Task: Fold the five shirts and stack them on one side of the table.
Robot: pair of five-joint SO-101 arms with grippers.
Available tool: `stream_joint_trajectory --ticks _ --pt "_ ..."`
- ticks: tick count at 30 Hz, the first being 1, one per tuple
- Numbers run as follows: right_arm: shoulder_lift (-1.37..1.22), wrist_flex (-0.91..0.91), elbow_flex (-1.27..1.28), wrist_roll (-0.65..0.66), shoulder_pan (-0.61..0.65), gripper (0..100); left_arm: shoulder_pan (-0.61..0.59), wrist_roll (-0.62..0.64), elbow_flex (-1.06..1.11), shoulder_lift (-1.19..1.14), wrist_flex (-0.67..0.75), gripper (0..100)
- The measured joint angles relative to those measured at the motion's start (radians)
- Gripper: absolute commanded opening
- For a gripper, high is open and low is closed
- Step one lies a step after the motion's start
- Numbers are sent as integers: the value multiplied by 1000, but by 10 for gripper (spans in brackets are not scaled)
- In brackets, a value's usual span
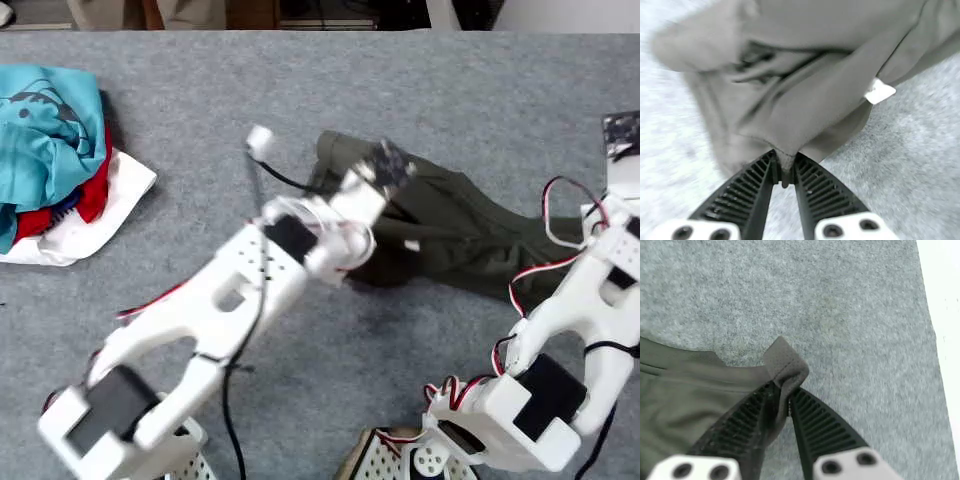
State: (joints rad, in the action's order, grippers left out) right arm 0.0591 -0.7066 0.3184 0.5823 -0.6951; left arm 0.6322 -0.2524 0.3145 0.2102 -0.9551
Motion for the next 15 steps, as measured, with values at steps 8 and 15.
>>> stream_joint_trajectory --ticks 8,15 --pt "14 -523 -506 -60 117 4 -123 0 -315 212 -367 18" --pt "21 -713 -965 -152 176 4 -180 0 -643 250 -643 18"
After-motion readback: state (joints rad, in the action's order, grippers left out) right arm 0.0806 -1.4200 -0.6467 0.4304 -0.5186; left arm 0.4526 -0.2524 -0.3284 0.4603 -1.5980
